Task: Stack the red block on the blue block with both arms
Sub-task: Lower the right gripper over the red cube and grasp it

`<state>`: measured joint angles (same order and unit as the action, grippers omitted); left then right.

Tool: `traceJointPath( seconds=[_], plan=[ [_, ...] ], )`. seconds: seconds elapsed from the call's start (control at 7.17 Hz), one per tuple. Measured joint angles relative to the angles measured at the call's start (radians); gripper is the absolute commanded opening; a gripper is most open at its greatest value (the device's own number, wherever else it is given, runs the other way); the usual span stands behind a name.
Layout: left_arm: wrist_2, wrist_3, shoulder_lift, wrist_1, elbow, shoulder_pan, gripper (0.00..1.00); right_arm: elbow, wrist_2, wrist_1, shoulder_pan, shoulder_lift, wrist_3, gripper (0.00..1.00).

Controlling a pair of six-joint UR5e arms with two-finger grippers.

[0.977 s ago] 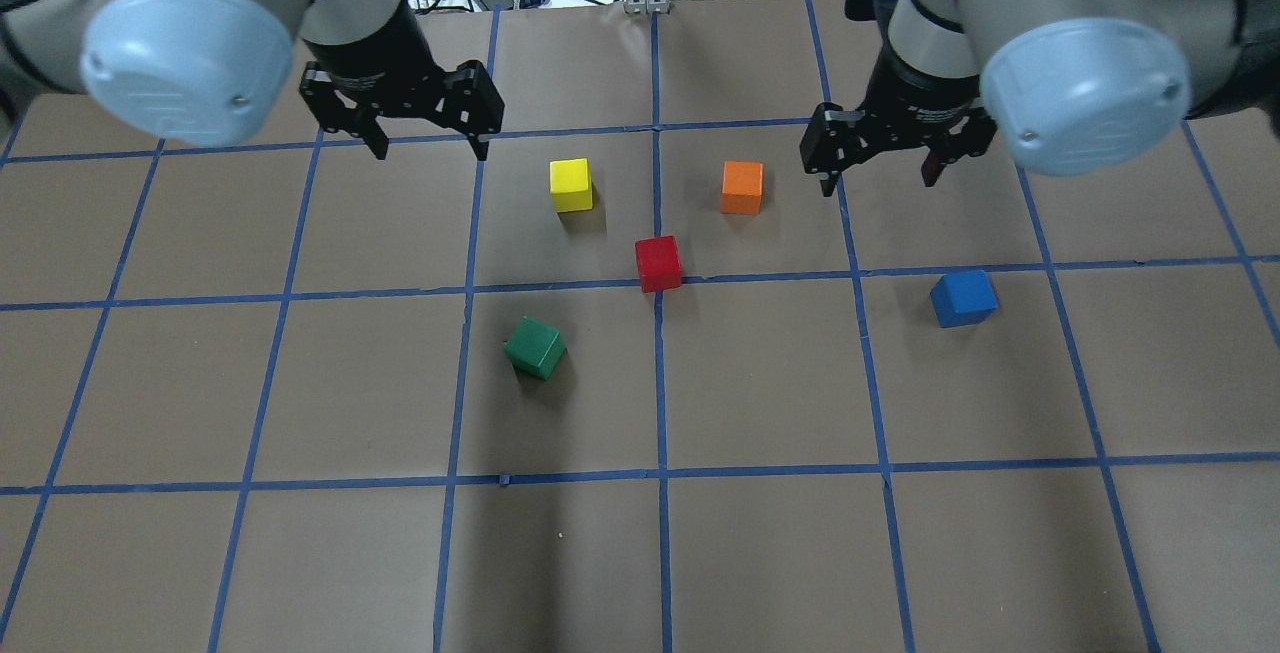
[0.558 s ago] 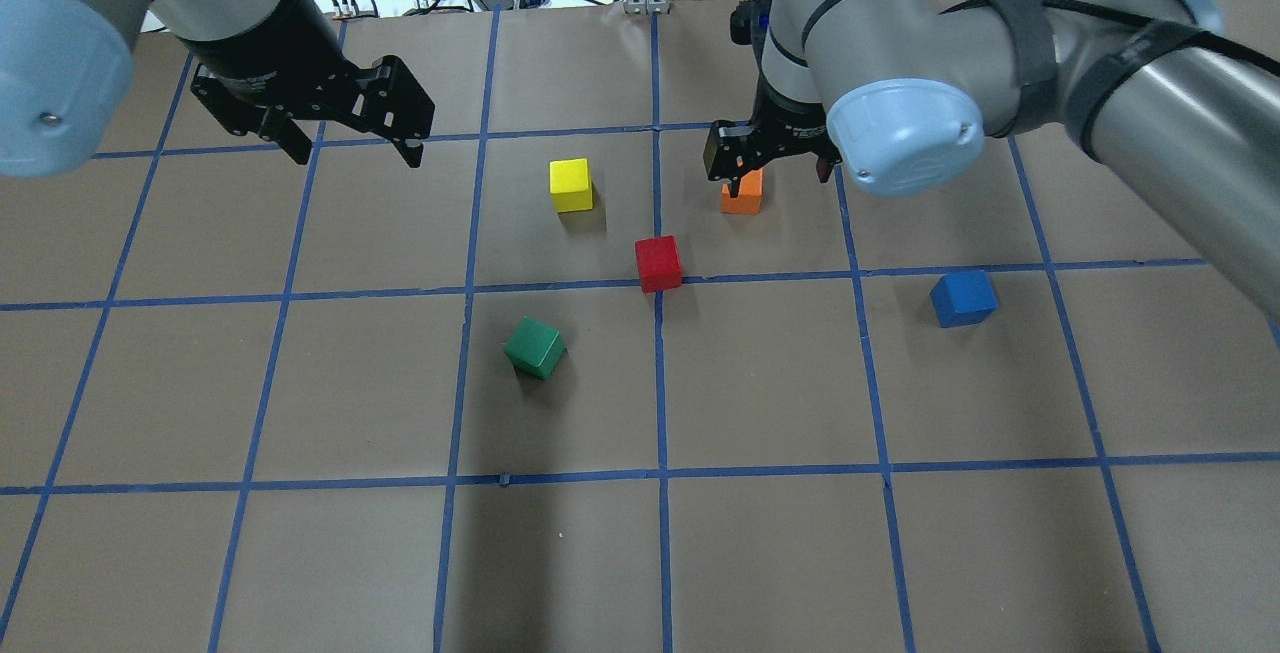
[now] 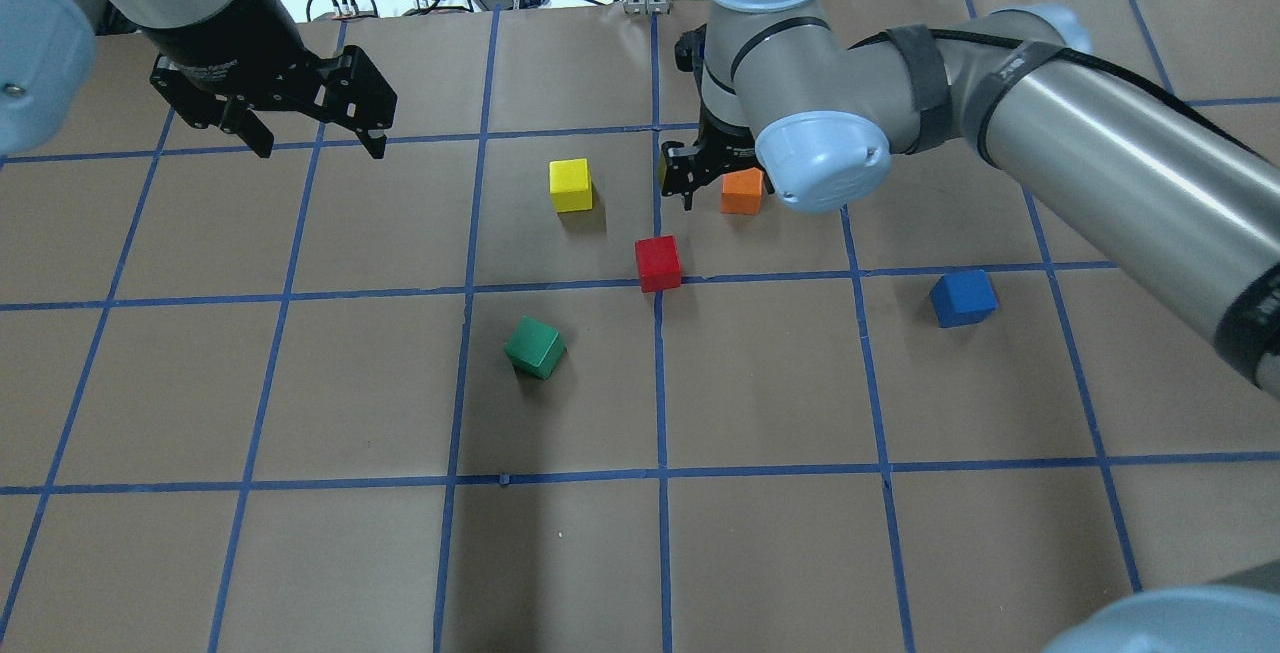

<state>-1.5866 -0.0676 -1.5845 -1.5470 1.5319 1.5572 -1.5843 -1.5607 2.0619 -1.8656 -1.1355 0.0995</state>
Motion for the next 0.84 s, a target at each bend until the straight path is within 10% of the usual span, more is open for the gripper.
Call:
traceJointPath(
  seconds=[0.84],
  plan=[
    [-0.006,0.008,-0.002,-0.002,0.008,0.006,1.0,-0.004,0.06,0.064,-0.061,0.104,0.003,1.0]
  ],
)
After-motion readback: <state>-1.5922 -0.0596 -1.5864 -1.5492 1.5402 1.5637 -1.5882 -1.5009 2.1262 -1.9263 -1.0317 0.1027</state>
